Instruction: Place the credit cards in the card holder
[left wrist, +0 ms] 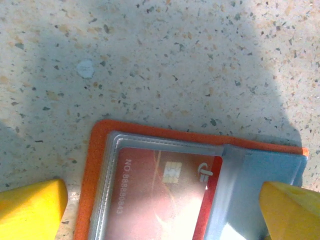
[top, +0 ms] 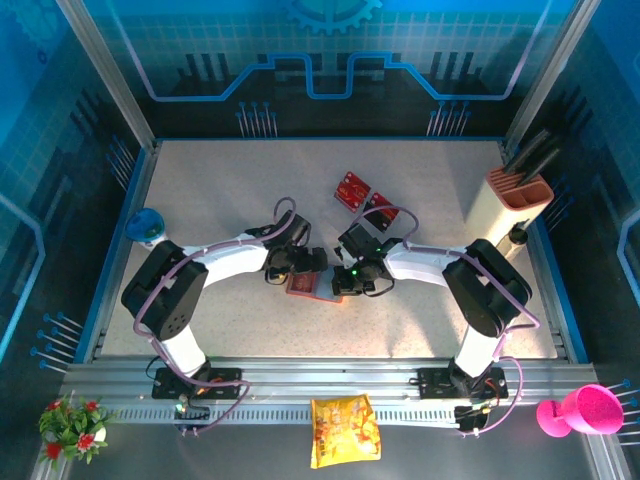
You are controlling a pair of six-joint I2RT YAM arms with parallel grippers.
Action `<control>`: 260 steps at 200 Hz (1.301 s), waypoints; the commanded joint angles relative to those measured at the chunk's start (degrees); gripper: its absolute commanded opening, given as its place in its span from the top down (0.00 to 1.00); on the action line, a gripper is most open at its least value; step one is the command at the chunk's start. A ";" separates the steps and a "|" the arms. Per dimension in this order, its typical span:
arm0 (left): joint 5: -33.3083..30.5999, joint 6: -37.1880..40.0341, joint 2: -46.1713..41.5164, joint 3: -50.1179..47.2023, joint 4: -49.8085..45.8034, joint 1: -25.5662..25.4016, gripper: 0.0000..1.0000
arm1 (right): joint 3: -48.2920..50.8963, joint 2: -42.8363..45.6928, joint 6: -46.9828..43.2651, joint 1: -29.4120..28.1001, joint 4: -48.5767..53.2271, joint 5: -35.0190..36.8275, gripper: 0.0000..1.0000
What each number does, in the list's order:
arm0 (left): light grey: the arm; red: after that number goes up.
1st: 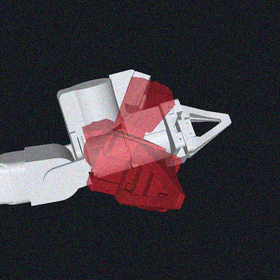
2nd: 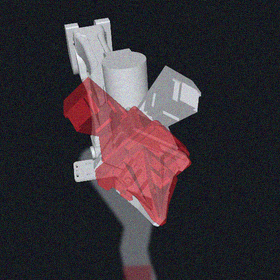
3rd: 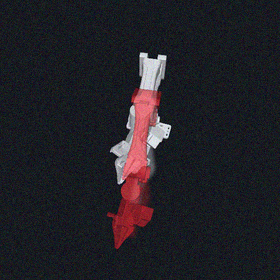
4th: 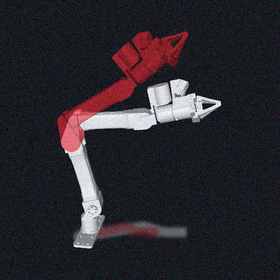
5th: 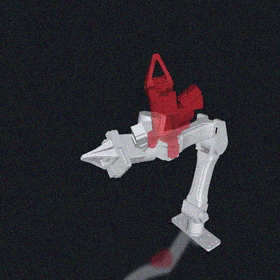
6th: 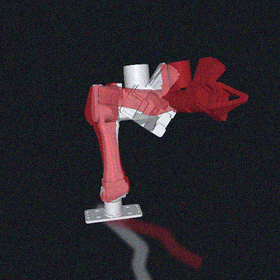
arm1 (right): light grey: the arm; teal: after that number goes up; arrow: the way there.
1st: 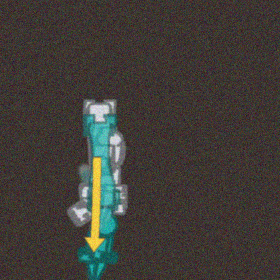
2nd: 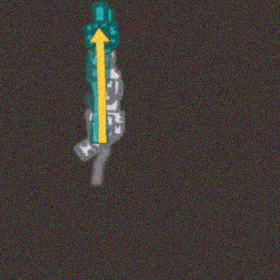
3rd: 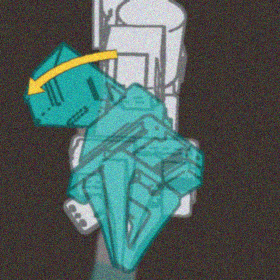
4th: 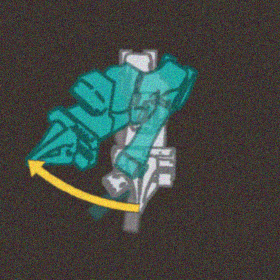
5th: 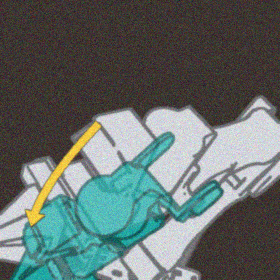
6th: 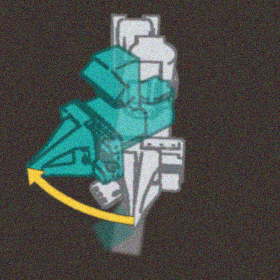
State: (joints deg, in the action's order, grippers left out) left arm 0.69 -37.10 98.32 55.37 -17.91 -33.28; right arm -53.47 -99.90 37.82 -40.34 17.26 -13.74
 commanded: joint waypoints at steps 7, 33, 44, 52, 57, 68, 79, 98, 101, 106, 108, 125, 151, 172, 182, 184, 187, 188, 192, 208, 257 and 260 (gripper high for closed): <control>6.40 -0.21 0.60 -0.28 1.33 -1.57 0.01 | -0.36 -1.16 -1.09 0.35 1.26 0.82 0.91; 10.87 -2.25 -1.70 -1.85 5.86 -1.48 0.01 | -0.57 -1.26 -1.26 0.29 1.40 0.73 0.91; 12.20 -3.64 -3.04 -3.06 8.31 -1.23 0.01 | -0.66 -1.35 -1.35 0.34 1.55 0.78 0.91; 13.16 -4.79 -4.02 -3.99 10.08 -0.91 0.01 | -0.75 -1.32 -1.35 0.27 1.62 0.82 0.92; 13.79 -5.54 -4.58 -4.61 11.23 -0.73 0.01 | -0.76 -1.43 -1.43 0.29 1.59 0.81 0.92; 14.87 -7.00 -6.08 -5.91 13.67 -0.31 0.01 | -0.79 -1.44 -1.44 0.28 1.64 0.73 0.91; 15.75 -8.32 -7.42 -7.32 15.87 0.16 0.01 | -0.91 -1.44 -1.44 0.30 1.64 0.79 0.92; 16.95 -10.27 -9.27 -9.16 19.15 0.78 0.01 | -1.08 -1.42 -1.63 0.34 1.66 0.77 0.91; 17.16 -10.51 -9.46 -9.45 19.56 0.76 0.01 | -1.11 -1.44 -1.69 0.40 1.70 0.79 0.91; 17.45 -10.96 -9.81 -9.80 20.34 0.84 0.01 | -1.21 -1.44 -1.79 0.35 1.88 0.82 0.92; 17.53 -11.08 -9.92 -9.88 20.63 0.91 0.01 | -1.29 -1.37 -1.79 0.35 1.96 0.84 0.92; 18.05 -11.68 -10.44 -10.49 21.86 1.02 0.01 | -1.95 -1.12 -2.13 0.37 2.48 0.67 0.91; 18.04 -11.85 -10.89 -10.51 21.87 1.19 0.01 | -3.47 0.59 -2.39 0.66 4.17 0.75 0.90; 18.03 -11.89 -10.80 -10.25 21.68 1.28 0.01 | -4.29 3.23 -2.29 1.26 5.61 1.06 0.87; 18.03 -11.77 -10.76 -10.17 21.56 1.29 0.01 | -4.39 4.82 -2.22 1.61 6.42 1.40 0.84; 18.03 -11.77 -10.76 -10.17 21.53 1.29 0.01 | -4.41 5.22 -2.23 1.70 6.53 1.54 0.83; 17.97 -11.77 -10.75 -10.20 21.49 1.29 0.01 | -4.41 5.64 -2.23 1.83 6.78 1.71 0.82; 17.96 -11.77 -10.77 -10.20 21.46 1.29 0.01 | -4.38 5.79 -2.23 1.88 6.89 1.83 0.81; 17.90 -11.77 -10.71 -10.07 21.43 1.41 0.01 | -4.34 6.41 -2.23 1.97 7.32 2.08 0.80; 17.86 -11.68 -10.63 -10.04 21.36 1.45 0.01 | -3.82 8.44 -2.23 2.49 9.19 3.78 0.74; 17.94 -11.44 -10.34 -9.84 21.12 1.81 0.01 | -2.24 9.15 -1.92 3.07 13.19 7.94 0.55; 17.90 -11.42 -10.42 -9.82 21.08 1.83 0.01 | -2.17 8.99 -1.96 3.06 13.24 7.94 0.54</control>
State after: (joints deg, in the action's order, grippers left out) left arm 17.06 -48.18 88.75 45.52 2.83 -31.88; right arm -56.05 -90.43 35.81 -37.71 26.37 -8.19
